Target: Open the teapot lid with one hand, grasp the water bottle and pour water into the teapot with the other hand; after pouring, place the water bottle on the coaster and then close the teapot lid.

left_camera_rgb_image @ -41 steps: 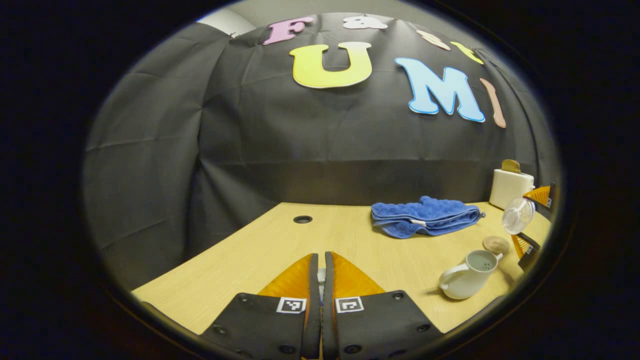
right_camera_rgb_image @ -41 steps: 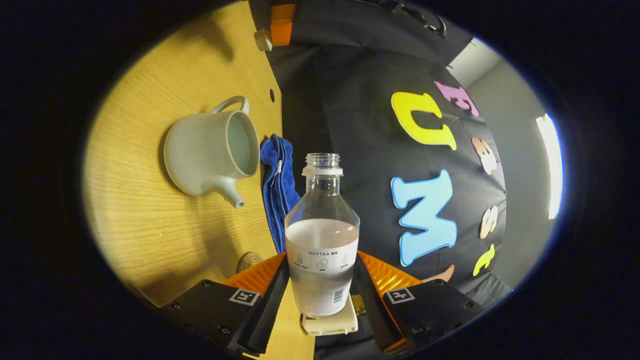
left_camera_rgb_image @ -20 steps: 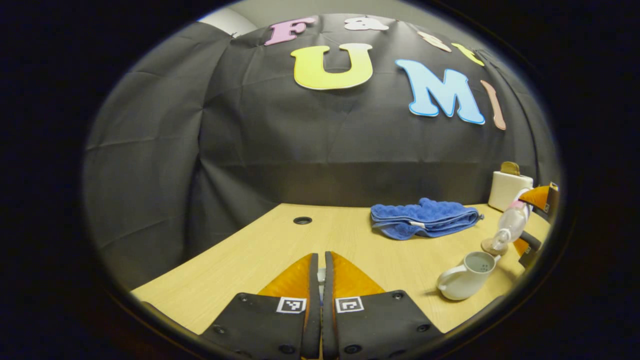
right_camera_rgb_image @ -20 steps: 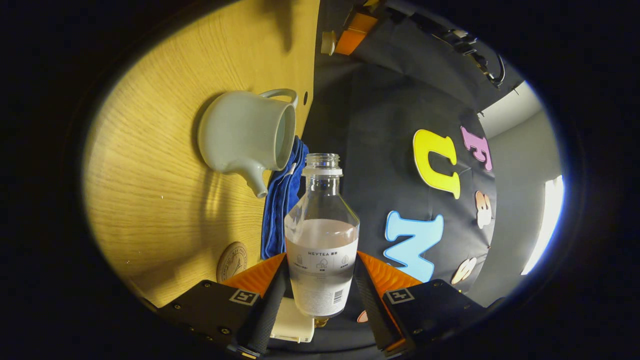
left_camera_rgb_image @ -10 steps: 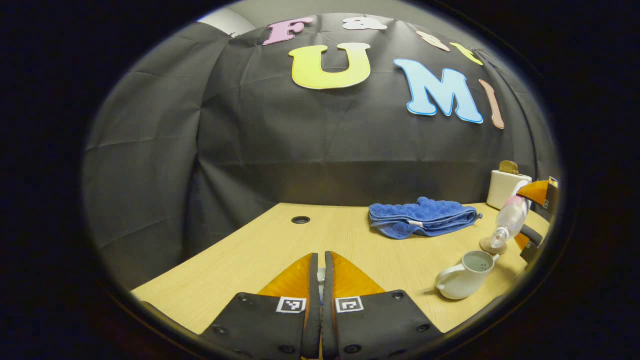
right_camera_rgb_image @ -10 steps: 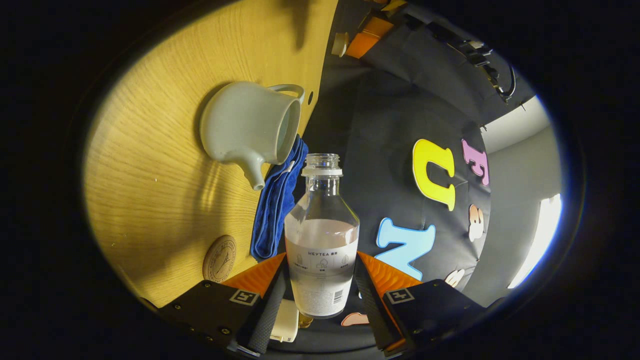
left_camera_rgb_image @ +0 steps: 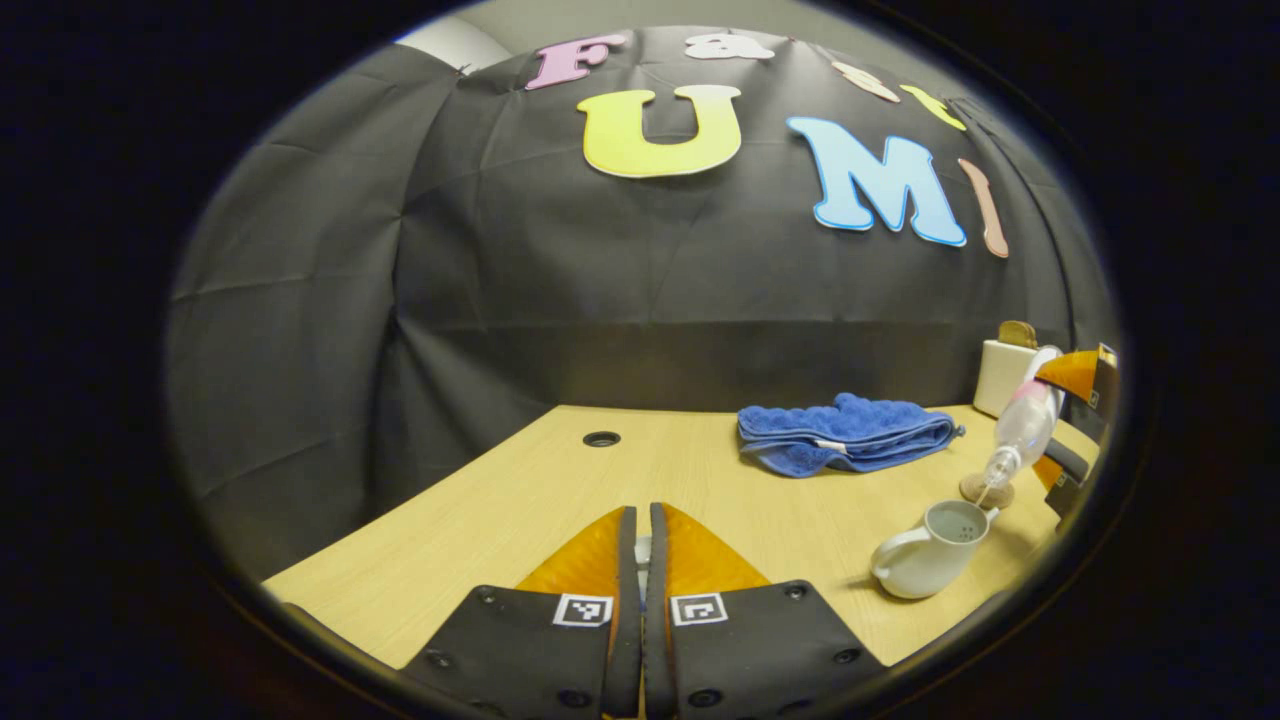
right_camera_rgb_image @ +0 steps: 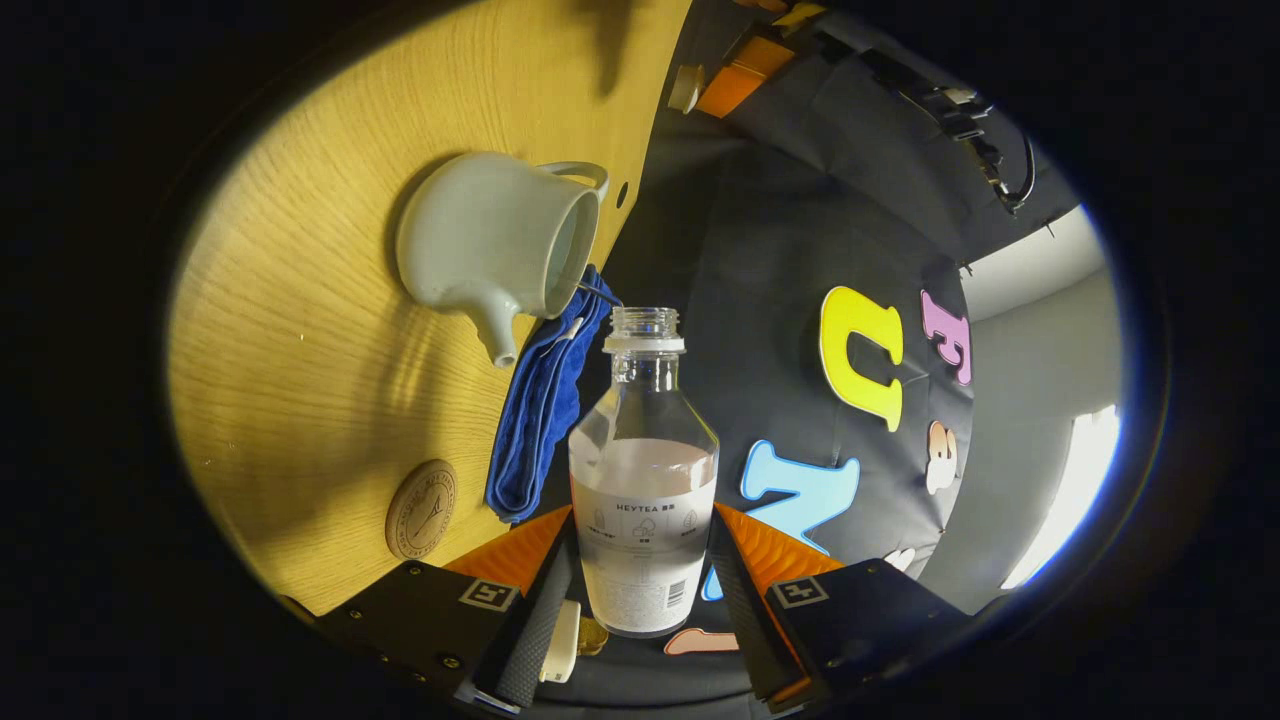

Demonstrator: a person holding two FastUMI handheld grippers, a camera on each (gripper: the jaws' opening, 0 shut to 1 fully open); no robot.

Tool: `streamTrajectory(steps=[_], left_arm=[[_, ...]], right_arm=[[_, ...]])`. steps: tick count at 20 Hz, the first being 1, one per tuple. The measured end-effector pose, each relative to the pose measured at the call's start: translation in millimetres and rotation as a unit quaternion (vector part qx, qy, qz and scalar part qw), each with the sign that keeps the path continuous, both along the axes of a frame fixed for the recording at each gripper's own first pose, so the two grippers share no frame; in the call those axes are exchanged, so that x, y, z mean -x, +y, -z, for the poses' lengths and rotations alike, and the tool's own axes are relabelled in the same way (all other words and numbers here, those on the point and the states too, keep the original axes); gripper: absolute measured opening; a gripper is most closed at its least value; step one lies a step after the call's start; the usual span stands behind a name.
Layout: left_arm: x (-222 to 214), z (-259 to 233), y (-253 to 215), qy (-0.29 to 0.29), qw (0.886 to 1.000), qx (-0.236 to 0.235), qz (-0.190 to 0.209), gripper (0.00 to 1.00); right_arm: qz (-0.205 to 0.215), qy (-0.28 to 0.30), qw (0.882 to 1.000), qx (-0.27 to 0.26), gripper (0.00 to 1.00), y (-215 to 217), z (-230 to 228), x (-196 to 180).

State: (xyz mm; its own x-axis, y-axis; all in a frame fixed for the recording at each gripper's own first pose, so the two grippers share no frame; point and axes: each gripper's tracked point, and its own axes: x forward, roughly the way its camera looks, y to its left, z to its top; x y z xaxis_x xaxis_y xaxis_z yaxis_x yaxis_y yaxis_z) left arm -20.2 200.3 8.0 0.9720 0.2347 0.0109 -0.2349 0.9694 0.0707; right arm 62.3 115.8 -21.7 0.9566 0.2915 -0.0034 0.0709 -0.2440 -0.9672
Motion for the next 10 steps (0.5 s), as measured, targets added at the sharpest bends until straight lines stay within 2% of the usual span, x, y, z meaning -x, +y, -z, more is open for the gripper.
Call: streamTrajectory(steps=[10], left_arm=[[-0.7,1.5,-0.8,0.004,1.0,0.001,0.003,0.07]], right_arm=[[-0.009,-0.024,0.999,0.029,0.76,2.1,-5.6,0.5]])
